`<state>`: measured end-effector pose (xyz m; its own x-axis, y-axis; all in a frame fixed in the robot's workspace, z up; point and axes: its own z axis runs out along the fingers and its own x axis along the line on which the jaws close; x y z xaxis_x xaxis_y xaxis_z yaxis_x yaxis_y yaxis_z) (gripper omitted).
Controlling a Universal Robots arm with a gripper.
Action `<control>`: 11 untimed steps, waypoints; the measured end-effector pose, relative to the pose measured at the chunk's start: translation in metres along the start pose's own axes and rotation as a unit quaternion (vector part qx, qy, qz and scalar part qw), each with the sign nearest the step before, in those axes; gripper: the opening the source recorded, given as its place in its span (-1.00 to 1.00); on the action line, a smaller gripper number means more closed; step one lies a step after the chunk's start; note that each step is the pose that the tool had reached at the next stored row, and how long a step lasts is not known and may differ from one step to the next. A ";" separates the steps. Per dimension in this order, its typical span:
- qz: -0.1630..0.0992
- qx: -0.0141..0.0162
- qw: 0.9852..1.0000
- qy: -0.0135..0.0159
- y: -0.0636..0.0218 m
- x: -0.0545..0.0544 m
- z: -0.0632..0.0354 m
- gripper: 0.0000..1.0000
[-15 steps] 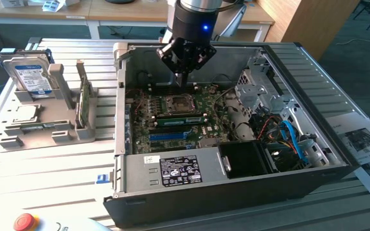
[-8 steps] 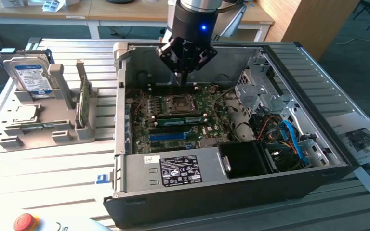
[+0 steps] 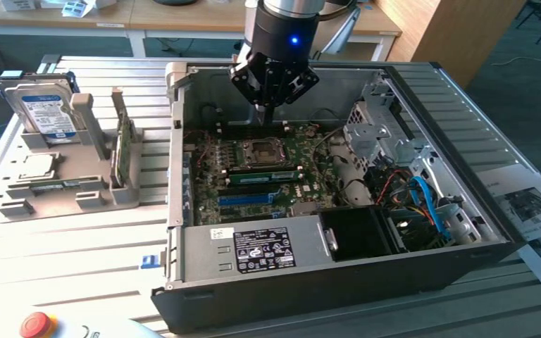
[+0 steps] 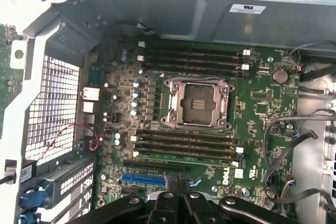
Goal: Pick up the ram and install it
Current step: 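Press down the ram until it locks into place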
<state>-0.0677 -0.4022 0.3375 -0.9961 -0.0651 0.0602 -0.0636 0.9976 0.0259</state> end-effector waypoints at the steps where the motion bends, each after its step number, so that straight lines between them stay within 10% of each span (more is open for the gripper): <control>1: 0.000 0.000 1.000 0.000 0.0000 0.000 0.0000 -0.80; 11: 0.000 0.007 1.000 -0.017 0.0016 0.000 0.0000 -0.80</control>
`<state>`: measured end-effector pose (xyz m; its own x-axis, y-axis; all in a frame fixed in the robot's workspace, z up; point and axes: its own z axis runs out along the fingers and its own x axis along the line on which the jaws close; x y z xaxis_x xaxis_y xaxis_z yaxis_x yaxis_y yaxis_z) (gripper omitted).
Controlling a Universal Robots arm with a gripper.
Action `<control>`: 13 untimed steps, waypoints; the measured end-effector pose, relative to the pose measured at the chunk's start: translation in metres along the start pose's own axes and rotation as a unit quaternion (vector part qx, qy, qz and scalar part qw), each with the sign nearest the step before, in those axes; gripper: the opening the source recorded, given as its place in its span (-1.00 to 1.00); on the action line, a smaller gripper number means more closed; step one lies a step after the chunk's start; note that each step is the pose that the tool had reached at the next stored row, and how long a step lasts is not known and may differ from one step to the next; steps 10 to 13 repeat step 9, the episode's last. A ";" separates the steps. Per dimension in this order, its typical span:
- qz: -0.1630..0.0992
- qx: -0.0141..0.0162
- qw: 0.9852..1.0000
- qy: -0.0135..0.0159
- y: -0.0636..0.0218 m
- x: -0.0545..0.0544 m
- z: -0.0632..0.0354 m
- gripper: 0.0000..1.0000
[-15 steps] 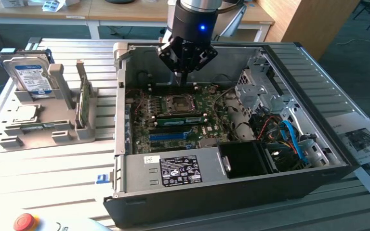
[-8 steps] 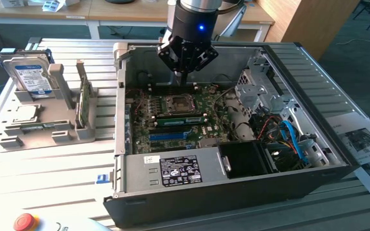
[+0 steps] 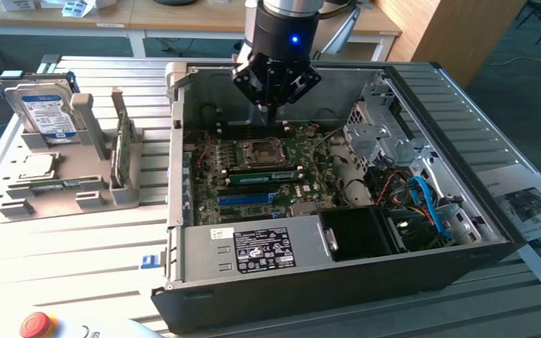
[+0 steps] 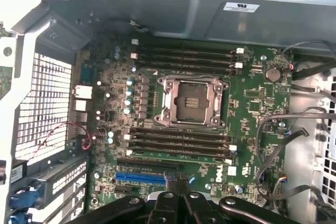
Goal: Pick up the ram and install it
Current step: 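Press down the ram until it locks into place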
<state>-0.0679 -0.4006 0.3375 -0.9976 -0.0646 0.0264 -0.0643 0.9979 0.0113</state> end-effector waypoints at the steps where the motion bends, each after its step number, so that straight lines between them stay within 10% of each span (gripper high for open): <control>1: 0.000 0.001 1.000 -0.002 0.0000 0.000 0.0000 -0.80; 13: 0.000 0.001 1.000 -0.002 0.0001 0.000 0.0000 -0.80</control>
